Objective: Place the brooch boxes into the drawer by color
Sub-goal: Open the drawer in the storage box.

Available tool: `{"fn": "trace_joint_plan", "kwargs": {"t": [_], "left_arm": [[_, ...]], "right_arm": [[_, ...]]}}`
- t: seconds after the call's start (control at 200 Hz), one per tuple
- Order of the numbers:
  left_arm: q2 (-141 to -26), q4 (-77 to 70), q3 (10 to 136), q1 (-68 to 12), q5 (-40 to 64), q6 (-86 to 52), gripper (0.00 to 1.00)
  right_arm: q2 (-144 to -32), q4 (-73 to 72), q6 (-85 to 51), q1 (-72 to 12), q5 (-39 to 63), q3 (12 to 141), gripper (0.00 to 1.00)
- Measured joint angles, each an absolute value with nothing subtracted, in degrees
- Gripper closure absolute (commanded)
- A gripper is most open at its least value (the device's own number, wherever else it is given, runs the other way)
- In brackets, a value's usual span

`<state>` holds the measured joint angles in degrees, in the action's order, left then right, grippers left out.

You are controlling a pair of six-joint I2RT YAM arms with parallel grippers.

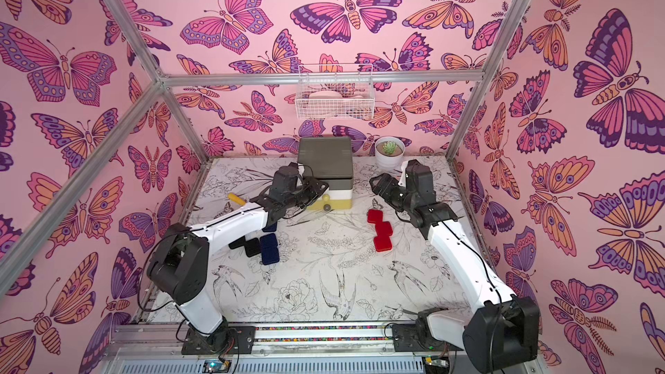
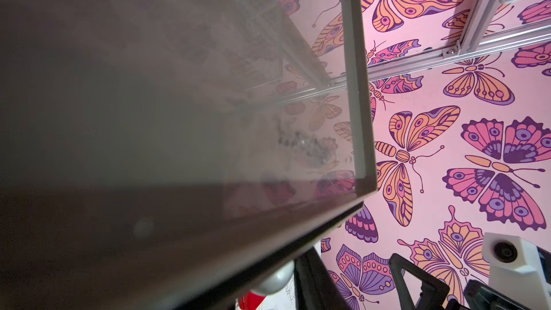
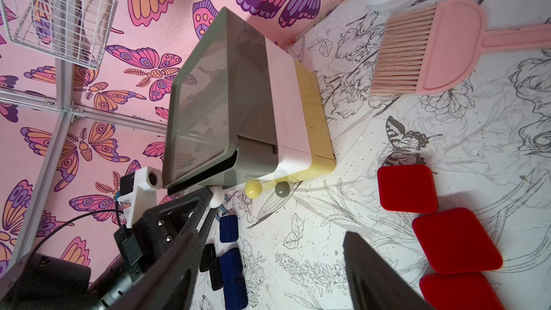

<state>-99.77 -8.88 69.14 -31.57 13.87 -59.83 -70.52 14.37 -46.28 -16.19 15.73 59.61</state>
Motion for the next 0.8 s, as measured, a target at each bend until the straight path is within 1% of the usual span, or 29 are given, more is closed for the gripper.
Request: {"fn": "trace_joint_plan", "kwargs": {"t": [0.13, 0.351, 0.796], "left_arm": [[-98.48, -9.76, 67.26, -31.79, 13.78, -59.9, 0.87], [-92.55, -8.97, 61.43, -33.52, 13.67, -60.49, 0.86], [-83.29, -4.27, 54.22, -41.28, 8.71, -64.69, 0.82]], "right_arm": [[-69.58, 13.91, -46.5, -16.19, 15.92, 59.0, 0.2], [-68.49, 12.01, -46.98, -16.19, 16.12, 57.41, 0.2], [-68.51, 7.99, -48.64, -16.19, 16.82, 56.8, 0.2]]}}
